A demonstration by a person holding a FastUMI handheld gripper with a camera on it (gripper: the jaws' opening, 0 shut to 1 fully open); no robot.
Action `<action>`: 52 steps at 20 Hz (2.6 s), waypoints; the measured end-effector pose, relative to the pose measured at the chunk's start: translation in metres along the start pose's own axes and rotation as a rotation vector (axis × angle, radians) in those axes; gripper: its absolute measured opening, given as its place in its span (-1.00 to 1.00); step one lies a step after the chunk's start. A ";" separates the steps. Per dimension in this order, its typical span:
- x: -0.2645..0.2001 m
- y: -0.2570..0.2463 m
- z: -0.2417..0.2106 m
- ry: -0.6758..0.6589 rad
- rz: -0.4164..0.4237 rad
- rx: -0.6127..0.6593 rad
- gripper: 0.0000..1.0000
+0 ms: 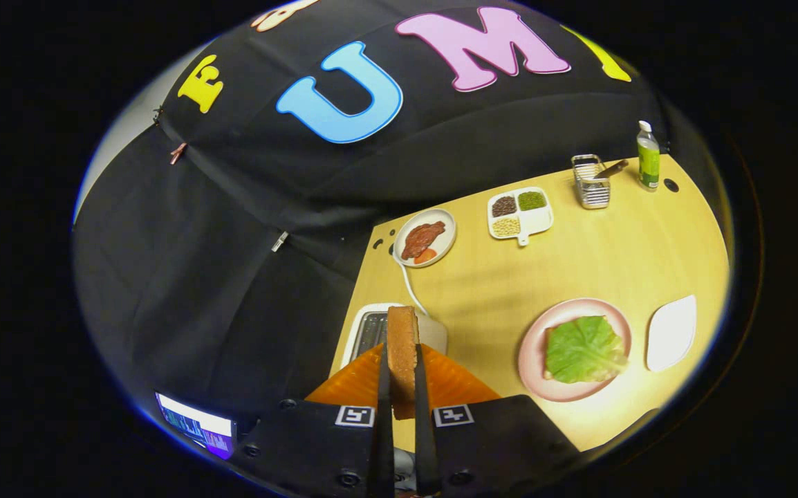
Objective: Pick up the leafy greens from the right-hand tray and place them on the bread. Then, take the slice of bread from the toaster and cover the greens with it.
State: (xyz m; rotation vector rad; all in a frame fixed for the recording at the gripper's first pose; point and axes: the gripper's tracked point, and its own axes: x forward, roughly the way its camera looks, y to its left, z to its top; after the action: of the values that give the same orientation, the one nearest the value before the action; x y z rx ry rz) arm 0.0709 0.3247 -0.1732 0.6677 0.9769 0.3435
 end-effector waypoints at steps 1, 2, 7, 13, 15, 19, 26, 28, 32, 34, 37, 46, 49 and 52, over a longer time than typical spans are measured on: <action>-0.005 -0.016 0.002 -0.004 -0.020 -0.006 -0.67; -0.011 -0.039 0.007 -0.002 -0.041 -0.019 -0.67; -0.015 -0.112 -0.012 0.023 -0.129 -0.013 -0.67; 0.006 -0.169 -0.025 0.051 -0.167 0.001 -0.67; 0.018 -0.178 -0.031 0.058 -0.159 0.018 -0.67; 0.042 -0.190 -0.048 0.086 -0.137 0.031 -0.67; 0.063 -0.237 -0.061 0.090 -0.157 0.073 -0.66; 0.063 -0.255 -0.059 0.102 -0.175 0.092 -0.67; 0.074 -0.280 -0.068 0.114 -0.226 0.044 -0.67; 0.080 -0.287 -0.071 0.117 -0.256 0.027 -0.66; 0.083 -0.300 -0.072 0.103 -0.322 0.000 -0.67; 0.079 -0.306 -0.075 0.084 -0.394 -0.075 0.30; 0.074 -0.300 -0.082 0.099 -0.389 -0.074 0.59; 0.066 -0.296 -0.081 0.095 -0.385 -0.077 0.68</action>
State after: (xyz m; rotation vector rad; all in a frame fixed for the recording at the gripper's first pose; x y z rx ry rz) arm 0.0296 0.1682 -0.4420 0.3833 1.1522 0.0725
